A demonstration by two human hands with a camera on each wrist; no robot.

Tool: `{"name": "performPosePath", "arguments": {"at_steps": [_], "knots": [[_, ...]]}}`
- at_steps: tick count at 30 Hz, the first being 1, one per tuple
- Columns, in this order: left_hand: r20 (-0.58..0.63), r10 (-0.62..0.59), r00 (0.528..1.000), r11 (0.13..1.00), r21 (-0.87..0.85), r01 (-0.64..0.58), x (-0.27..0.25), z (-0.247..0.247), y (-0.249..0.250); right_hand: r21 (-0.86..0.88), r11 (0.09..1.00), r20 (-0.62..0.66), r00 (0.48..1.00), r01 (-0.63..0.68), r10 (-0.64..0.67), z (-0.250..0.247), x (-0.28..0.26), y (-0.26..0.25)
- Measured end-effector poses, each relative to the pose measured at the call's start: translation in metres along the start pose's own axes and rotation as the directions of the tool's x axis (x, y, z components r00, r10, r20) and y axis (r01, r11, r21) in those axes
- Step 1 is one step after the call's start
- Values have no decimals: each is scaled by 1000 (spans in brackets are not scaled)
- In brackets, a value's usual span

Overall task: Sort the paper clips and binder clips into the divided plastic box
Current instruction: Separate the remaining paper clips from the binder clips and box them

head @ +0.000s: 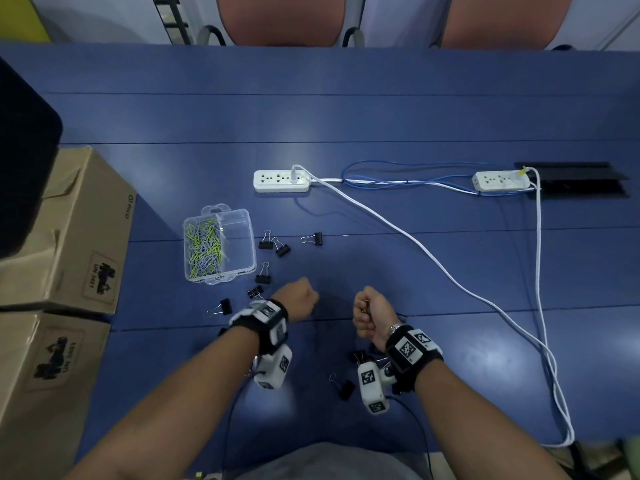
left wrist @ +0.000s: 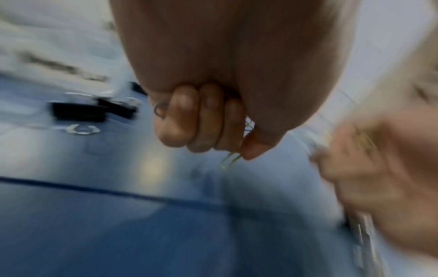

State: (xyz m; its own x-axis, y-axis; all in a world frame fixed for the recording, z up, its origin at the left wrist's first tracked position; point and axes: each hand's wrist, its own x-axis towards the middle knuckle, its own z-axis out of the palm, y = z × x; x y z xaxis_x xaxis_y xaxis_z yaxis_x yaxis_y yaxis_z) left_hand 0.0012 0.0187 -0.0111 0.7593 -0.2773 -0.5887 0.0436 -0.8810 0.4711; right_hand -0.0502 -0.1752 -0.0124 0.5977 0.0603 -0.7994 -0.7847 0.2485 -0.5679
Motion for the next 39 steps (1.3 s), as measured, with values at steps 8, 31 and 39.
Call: {"name": "performPosePath", "arguments": {"at_steps": [8, 31, 39], "knots": [[40, -239, 970, 482, -862, 154, -15, -68, -30, -64, 997, 99, 995, 32, -25, 18, -3, -24], [-221, -74, 973, -183, -955, -231, -57, -119, -108, -652, 747, 70, 991, 129, -111, 150, 17, -102], [-207, -314, 927, 23, -977, -210, -39, -153, -148, -706, 694, 130, 989, 141, -68, 252, 43, -108]]}}
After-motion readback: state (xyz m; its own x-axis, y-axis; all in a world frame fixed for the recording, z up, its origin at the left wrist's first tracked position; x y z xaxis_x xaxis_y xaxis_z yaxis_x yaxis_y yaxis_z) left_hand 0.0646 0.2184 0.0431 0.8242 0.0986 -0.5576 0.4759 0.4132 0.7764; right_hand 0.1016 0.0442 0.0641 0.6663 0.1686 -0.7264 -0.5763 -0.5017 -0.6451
